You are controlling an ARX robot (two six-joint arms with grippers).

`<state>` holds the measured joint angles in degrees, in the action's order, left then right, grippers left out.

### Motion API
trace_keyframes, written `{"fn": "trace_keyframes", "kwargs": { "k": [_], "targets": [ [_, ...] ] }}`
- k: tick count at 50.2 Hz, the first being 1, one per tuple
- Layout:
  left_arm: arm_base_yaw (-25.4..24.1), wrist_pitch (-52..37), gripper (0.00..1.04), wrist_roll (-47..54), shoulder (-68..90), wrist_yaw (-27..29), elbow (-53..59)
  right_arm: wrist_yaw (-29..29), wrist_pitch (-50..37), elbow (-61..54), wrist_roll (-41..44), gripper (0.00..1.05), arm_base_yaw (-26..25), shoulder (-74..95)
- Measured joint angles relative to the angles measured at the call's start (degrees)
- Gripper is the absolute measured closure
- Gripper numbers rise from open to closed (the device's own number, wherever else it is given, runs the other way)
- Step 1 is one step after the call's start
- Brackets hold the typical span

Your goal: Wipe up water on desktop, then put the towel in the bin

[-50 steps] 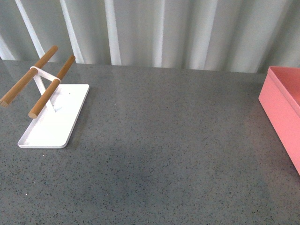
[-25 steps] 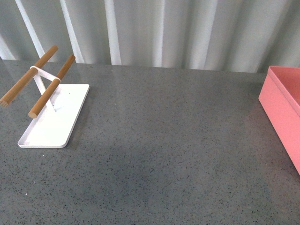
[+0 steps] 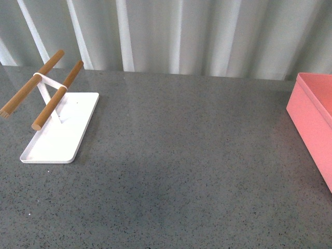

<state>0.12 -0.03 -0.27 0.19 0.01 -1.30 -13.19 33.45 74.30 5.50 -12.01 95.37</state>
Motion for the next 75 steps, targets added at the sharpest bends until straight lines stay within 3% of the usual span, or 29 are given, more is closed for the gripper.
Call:
{"fn": "trace_keyframes", "kwargs": {
  "k": [4,14,19,20,24,27,31,44,59,61,75],
  "targets": [
    [0.0,0.0,0.07,0.0,0.0,0.0,0.0,0.0,0.0,0.0,-0.2,0.05,0.0,0.0],
    [0.0,0.0,0.07,0.0,0.0,0.0,0.0,0.0,0.0,0.0,-0.2,0.07,0.0,0.0],
    [0.0,0.0,0.07,0.0,0.0,0.2,0.0,19.4,-31.4,-15.0,-3.4,0.24,-0.9,-4.9],
    [0.0,0.0,0.07,0.0,0.0,0.1,0.0,22.2,-40.8,-20.3,-3.7,0.29,-0.7,-6.6],
    [0.0,0.0,0.07,0.0,0.0,0.0,0.0,24.0,-62.8,-31.3,-4.3,0.42,0.5,-9.9],
    [0.0,0.0,0.07,0.0,0.0,0.0,0.0,23.7,-73.0,-36.5,-4.3,0.50,1.4,-12.2],
    [0.0,0.0,0.07,0.0,0.0,0.0,0.0,23.0,-80.2,-41.6,-4.3,0.63,2.4,-15.8],
    [0.0,0.0,0.07,0.0,0.0,0.0,0.0,20.2,-83.4,-54.1,-4.1,1.02,5.2,-24.0],
    [0.0,0.0,0.07,0.0,0.0,0.0,0.0,17.7,-82.4,-63.8,-4.2,1.01,8.0,-35.3],
    [0.0,0.0,0.07,0.0,0.0,0.0,0.0,14.2,-81.5,-65.0,-4.2,1.01,10.1,-37.4],
    [0.0,0.0,0.07,0.0,0.0,0.0,0.0,13.6,-74.8,-70.6,-4.4,1.01,11.8,-49.6]
  ]
}}
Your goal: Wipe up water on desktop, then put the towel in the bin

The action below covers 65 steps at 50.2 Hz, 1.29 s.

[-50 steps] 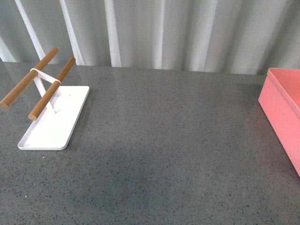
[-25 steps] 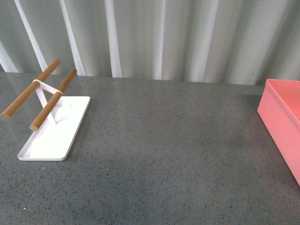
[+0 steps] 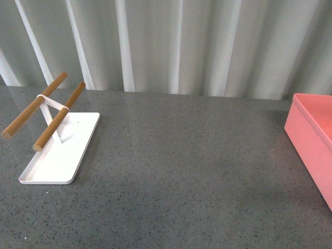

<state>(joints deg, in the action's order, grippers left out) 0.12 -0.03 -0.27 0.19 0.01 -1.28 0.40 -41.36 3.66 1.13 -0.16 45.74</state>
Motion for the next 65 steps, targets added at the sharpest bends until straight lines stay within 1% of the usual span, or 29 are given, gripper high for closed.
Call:
{"fn": "trace_keyframes", "kwargs": {
  "k": [2,5,19,25,61,64,65],
  "targets": [
    [0.0,0.0,0.07,0.0,0.0,0.0,0.0,0.0,-2.0,-1.4,0.0,1.01,0.0,-0.4],
    [0.0,0.0,0.07,0.0,0.0,0.0,0.0,0.0,-0.7,-1.9,0.0,1.01,0.0,-1.6],
    [0.0,0.0,0.07,0.0,0.0,0.0,0.0,-0.2,12.5,-2.3,-0.2,1.01,0.0,-16.4],
    [0.0,0.0,0.07,0.0,0.0,0.0,0.0,-0.2,16.9,-2.3,-0.4,1.01,0.1,-21.2],
    [0.0,0.0,0.07,0.0,0.0,0.0,0.0,-0.3,31.1,-2.3,-0.5,1.01,0.1,-35.7],
    [0.0,0.0,0.07,0.0,0.0,0.0,0.0,-0.4,34.9,-2.3,-0.5,1.01,0.1,-38.7],
    [0.0,0.0,0.07,0.0,0.0,0.0,0.0,-0.3,38.2,-2.3,-0.5,1.01,0.1,-41.0]
  ]
}}
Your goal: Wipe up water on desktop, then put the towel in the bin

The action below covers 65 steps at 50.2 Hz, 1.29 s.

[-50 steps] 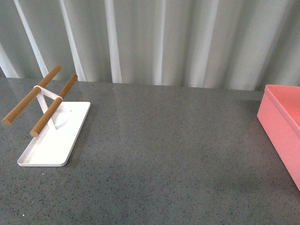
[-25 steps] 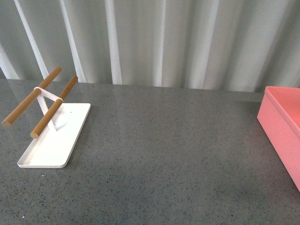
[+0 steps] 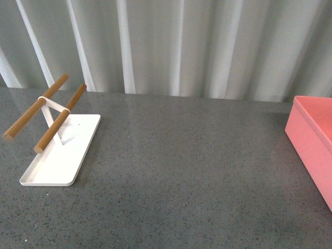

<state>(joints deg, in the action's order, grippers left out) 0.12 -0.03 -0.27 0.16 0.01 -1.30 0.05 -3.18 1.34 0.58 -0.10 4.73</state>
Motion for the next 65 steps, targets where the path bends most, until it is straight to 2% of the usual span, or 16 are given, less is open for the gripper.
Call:
{"fn": "trace_keyframes", "kwargs": {
  "k": [2,14,33,39,42,46,65],
  "targets": [
    [0.0,0.0,0.07,0.0,0.0,0.0,0.0,0.0,2.8,0.0,0.0,1.01,0.0,-3.4],
    [0.0,0.0,0.07,0.0,0.0,0.0,0.0,0.0,3.1,0.0,0.0,1.00,0.0,-4.5],
    [0.0,0.0,0.07,0.0,0.0,0.0,0.0,0.0,3.1,0.0,0.0,0.40,0.0,-4.5],
    [0.0,0.0,0.07,0.0,0.0,0.0,0.0,0.0,3.1,0.0,0.0,0.14,0.0,-4.5],
    [0.0,0.0,0.07,0.0,0.0,0.0,0.0,0.0,3.1,0.0,-0.1,0.05,0.0,-4.5],
    [0.0,0.0,0.07,0.0,0.0,0.0,0.0,0.0,3.1,0.0,-0.1,0.08,0.0,-4.5],
    [0.0,0.0,0.07,0.0,0.0,0.0,0.0,0.0,3.1,0.0,-0.2,0.07,0.0,-4.5]
  ]
}}
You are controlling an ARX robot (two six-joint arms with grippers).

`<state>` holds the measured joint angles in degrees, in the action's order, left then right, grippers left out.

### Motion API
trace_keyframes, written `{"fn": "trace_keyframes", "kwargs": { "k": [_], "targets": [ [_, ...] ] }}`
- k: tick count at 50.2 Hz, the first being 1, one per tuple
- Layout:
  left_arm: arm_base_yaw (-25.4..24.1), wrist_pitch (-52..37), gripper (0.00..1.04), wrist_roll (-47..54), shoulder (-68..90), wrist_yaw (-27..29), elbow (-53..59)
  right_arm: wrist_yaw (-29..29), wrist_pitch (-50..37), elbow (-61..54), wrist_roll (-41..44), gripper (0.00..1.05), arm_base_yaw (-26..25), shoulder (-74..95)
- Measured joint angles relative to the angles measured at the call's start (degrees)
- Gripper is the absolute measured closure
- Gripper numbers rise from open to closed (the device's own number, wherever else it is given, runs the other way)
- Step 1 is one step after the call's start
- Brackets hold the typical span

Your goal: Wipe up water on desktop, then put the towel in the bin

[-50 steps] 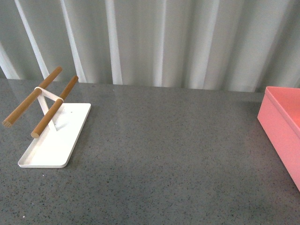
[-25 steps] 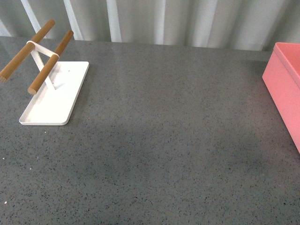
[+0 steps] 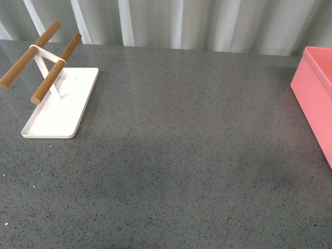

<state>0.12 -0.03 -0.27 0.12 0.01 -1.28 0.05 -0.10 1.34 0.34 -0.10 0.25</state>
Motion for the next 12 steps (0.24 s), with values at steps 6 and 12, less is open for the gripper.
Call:
{"fn": "trace_keyframes", "kwargs": {
  "k": [6,12],
  "targets": [
    [0.0,0.0,0.07,0.0,0.0,0.0,0.0,0.0,0.0,0.0,0.0,0.07,0.0,0.0],
    [0.0,0.0,0.07,0.0,0.0,0.0,0.0,0.0,0.0,0.0,0.0,0.07,0.0,0.0]
  ]
}}
